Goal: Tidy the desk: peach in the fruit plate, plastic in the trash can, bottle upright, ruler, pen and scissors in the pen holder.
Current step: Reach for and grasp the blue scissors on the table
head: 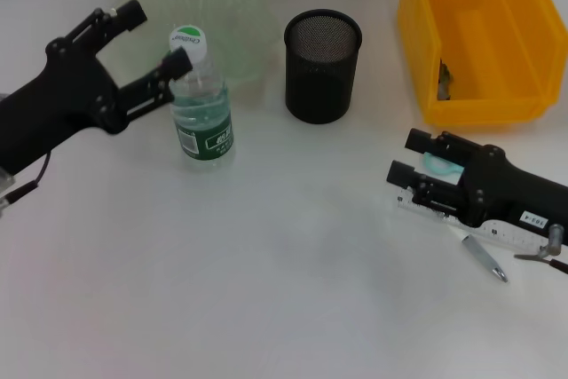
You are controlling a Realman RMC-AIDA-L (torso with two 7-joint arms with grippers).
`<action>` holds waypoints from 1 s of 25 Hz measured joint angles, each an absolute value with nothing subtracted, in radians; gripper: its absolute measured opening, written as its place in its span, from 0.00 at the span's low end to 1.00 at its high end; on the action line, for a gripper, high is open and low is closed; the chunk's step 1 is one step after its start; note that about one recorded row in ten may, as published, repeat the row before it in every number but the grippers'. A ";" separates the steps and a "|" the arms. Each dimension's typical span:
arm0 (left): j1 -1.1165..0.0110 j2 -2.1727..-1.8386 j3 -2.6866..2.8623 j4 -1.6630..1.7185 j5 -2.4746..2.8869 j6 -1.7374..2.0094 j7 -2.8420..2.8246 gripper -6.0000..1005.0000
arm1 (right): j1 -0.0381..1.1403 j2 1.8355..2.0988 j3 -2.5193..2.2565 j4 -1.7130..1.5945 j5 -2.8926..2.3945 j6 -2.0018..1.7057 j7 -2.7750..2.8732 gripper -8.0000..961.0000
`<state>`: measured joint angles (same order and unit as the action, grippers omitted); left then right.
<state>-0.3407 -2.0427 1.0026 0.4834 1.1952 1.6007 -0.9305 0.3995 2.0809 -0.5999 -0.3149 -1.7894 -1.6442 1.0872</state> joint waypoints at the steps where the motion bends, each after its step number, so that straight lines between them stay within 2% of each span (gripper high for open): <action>1: -0.337 -2.031 1.007 0.489 1.205 1.615 -0.946 0.86 | 0.398 2.080 -0.591 -0.317 -1.789 -1.647 1.094 0.75; 5: -0.340 -1.972 1.021 0.508 1.341 1.709 -1.035 0.86 | 0.396 2.070 -0.573 -0.373 -1.789 -1.666 1.171 0.75; 7: -0.342 -1.961 1.020 0.510 1.400 1.725 -1.064 0.86 | 0.394 2.063 -0.579 -0.462 -1.805 -1.677 1.272 0.75; 11: -0.339 -1.963 1.016 0.522 1.477 1.725 -1.102 0.86 | 0.396 2.055 -0.597 -0.773 -1.912 -1.733 1.565 0.75; 18: -0.341 -1.969 1.024 0.525 1.529 1.727 -1.108 0.86 | 0.458 2.076 -0.686 -1.351 -2.148 -1.869 2.030 0.75; 25: -0.348 -1.978 1.026 0.531 1.585 1.716 -1.128 0.86 | 0.546 2.079 -0.896 -1.594 -2.472 -1.910 2.196 0.72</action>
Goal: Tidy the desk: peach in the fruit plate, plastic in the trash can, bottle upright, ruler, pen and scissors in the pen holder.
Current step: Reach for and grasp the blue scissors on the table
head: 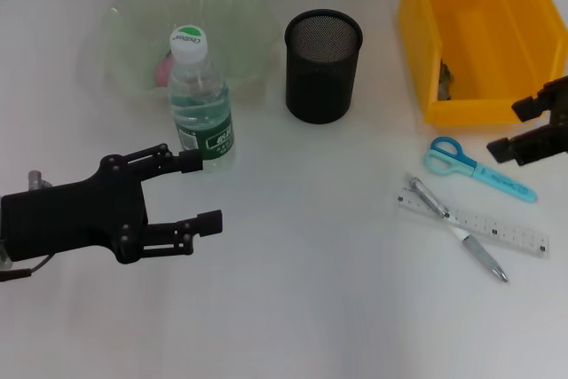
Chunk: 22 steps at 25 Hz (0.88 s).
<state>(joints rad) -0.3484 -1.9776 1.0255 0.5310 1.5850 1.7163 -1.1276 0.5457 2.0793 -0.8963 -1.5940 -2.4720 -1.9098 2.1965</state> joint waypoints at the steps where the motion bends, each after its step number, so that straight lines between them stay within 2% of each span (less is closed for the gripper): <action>1: -0.348 -1.978 1.026 0.531 1.585 1.716 -1.128 0.86 | 0.551 2.080 -0.916 -1.593 -2.494 -1.907 2.196 0.71; 22: -0.353 -1.993 1.027 0.531 1.611 1.667 -1.143 0.86 | 0.579 2.080 -1.161 -1.276 -2.737 -1.548 2.216 0.61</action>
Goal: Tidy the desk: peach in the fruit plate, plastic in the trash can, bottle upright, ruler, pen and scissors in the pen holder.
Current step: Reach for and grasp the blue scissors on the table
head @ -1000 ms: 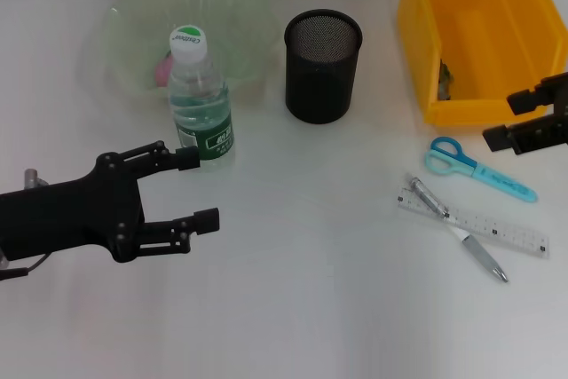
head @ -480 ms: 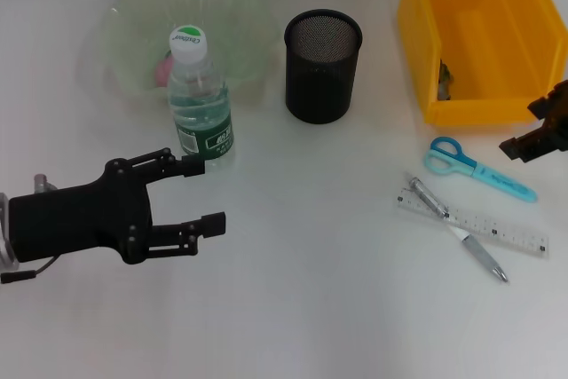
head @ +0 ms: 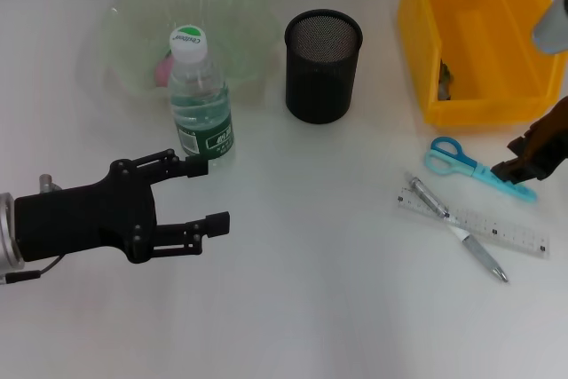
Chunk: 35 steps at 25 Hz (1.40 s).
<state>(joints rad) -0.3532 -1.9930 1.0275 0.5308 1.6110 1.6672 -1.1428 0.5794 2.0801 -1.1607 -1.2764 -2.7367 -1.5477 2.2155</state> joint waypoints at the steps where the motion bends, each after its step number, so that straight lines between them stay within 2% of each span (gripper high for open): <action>1: -0.354 -1.993 1.028 0.531 1.611 1.667 -1.143 0.86 | 0.579 2.080 -1.161 -1.276 -2.737 -1.548 2.216 0.57; 4: -0.354 -1.995 1.028 0.528 1.611 1.665 -1.143 0.86 | 0.588 2.080 -1.189 -1.228 -2.743 -1.510 2.216 0.44; 15: -0.354 -2.003 1.028 0.523 1.611 1.664 -1.143 0.86 | 0.621 2.082 -1.211 -1.121 -2.751 -1.403 2.216 0.43; 20: -0.353 -2.005 1.028 0.523 1.611 1.664 -1.143 0.86 | 0.628 2.082 -1.212 -1.097 -2.749 -1.387 2.215 0.34; 35: -0.356 -2.006 1.035 0.522 1.611 1.642 -1.143 0.86 | 0.642 2.083 -1.218 -1.047 -2.746 -1.350 2.206 0.34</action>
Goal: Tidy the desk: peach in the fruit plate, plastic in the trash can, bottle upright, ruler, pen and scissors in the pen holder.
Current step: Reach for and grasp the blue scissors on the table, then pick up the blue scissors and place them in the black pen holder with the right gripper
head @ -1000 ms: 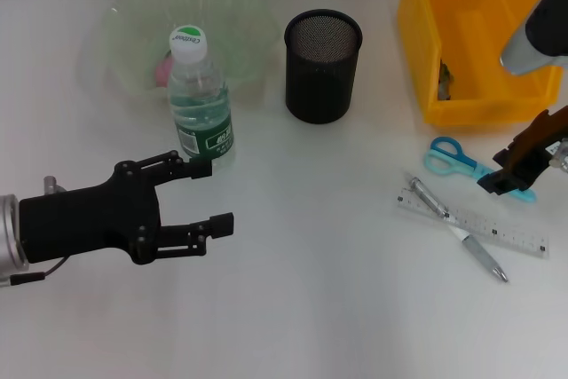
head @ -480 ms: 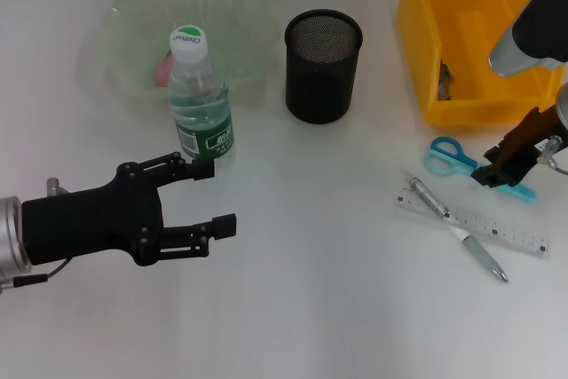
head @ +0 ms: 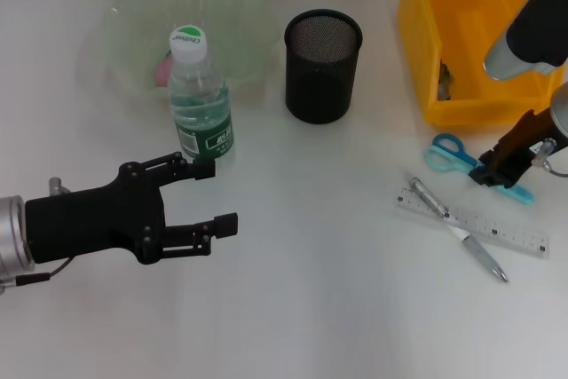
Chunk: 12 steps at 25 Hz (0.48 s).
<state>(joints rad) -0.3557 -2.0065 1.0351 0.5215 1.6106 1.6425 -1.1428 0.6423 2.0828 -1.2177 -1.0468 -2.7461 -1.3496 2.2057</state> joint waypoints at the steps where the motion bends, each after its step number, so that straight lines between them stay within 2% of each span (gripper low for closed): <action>1: -0.356 -2.006 1.035 0.522 1.611 1.642 -1.143 0.86 | 0.642 2.083 -1.218 -1.047 -2.746 -1.350 2.206 0.34; 2: -0.356 -2.006 1.035 0.521 1.611 1.641 -1.143 0.86 | 0.644 2.083 -1.219 -1.044 -2.745 -1.347 2.206 0.34; 4: -0.356 -2.006 1.037 0.521 1.611 1.639 -1.143 0.86 | 0.646 2.083 -1.220 -1.042 -2.741 -1.346 2.206 0.23; 12: -0.354 -2.006 1.039 0.523 1.611 1.637 -1.143 0.86 | 0.616 2.083 -1.217 -1.127 -2.713 -1.374 2.206 0.22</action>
